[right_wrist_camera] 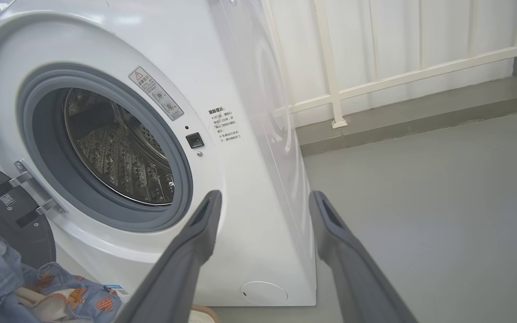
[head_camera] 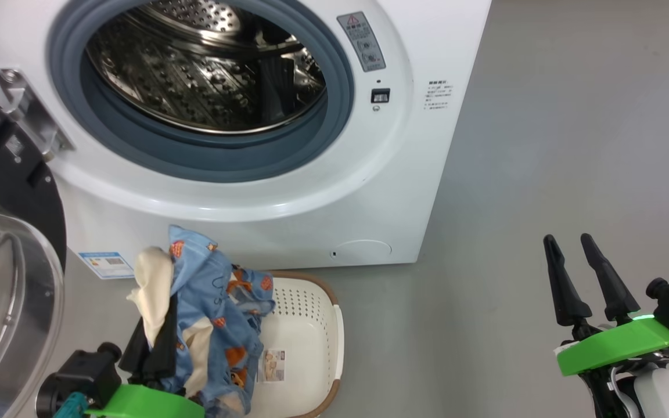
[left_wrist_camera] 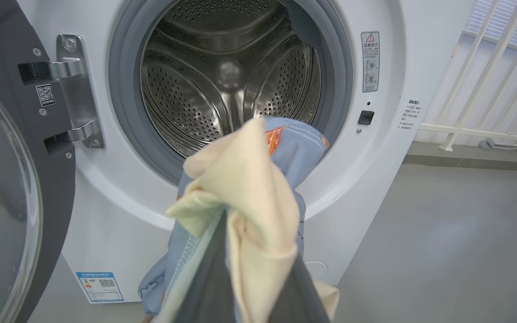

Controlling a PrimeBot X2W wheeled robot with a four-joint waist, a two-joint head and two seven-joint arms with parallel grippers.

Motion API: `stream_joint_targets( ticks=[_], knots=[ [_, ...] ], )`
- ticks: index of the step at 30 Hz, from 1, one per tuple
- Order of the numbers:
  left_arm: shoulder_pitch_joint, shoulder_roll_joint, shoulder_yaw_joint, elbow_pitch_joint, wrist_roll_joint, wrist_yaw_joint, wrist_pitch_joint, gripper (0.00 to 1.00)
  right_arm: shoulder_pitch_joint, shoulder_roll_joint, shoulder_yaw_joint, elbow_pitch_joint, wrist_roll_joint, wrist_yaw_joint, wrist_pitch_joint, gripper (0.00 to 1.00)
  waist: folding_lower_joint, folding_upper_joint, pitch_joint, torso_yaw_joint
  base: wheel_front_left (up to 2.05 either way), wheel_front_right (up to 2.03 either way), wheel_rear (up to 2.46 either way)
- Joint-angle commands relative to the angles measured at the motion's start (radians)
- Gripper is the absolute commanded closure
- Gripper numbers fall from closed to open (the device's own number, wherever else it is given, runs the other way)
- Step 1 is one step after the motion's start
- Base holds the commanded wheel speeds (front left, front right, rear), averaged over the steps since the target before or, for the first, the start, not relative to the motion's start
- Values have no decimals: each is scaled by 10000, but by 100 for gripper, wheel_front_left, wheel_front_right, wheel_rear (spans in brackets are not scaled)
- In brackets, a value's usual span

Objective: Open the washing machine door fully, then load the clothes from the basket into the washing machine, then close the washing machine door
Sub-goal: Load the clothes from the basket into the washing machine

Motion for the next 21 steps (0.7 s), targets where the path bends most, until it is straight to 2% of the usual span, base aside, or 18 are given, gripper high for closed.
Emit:
stream_joint_targets(
  ticks=[1,21],
  knots=[
    [-41,80,311,-351,116,111,-122,100,124,-64,129,-217,-114,98,-46,0,0,-1,-110,54,0,0,0],
    [208,40,176,-736,-42,194,-122,100,397,-221,74,-234,-250,98,-46,0,0,-1,-437,159,0,0,0]
  ],
)
